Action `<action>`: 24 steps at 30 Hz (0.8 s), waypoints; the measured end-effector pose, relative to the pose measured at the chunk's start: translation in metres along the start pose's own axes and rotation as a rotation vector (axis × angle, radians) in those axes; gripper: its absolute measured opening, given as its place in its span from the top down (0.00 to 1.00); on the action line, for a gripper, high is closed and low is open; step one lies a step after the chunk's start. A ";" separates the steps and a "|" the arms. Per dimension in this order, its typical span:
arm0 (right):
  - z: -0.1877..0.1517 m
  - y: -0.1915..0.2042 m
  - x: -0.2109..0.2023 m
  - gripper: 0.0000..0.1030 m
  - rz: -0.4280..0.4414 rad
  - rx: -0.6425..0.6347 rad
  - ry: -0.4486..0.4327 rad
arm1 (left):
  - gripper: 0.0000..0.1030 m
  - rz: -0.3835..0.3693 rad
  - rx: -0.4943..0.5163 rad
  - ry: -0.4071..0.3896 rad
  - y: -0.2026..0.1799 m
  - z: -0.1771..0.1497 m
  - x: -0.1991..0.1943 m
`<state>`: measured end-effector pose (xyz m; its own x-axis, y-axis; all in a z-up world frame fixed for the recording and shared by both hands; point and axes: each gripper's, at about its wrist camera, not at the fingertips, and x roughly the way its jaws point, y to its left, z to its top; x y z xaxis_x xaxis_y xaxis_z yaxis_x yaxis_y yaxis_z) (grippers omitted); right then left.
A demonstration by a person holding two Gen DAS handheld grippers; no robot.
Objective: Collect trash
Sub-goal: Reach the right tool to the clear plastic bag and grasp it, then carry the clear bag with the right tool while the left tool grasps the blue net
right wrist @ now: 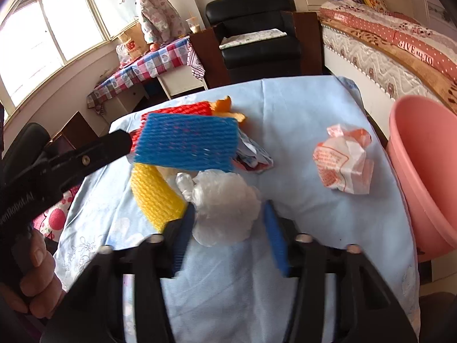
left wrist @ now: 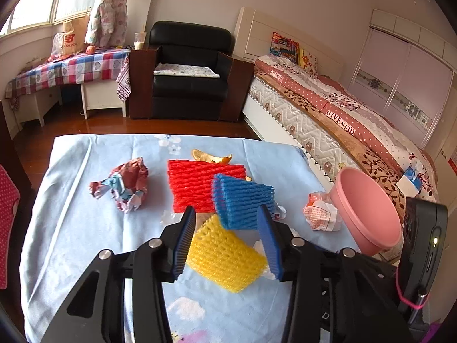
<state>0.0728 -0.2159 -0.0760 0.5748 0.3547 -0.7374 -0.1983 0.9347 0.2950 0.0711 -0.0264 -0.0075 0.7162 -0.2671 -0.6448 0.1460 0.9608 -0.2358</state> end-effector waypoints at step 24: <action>-0.008 -0.026 -0.040 0.72 0.004 0.018 -0.072 | 0.98 0.011 0.053 0.016 -0.025 0.001 0.019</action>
<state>0.0488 -0.2546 -0.0588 0.6298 0.3550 -0.6909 -0.1863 0.9325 0.3093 0.0820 -0.0551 -0.0136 0.7070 -0.2576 -0.6586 0.1749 0.9661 -0.1900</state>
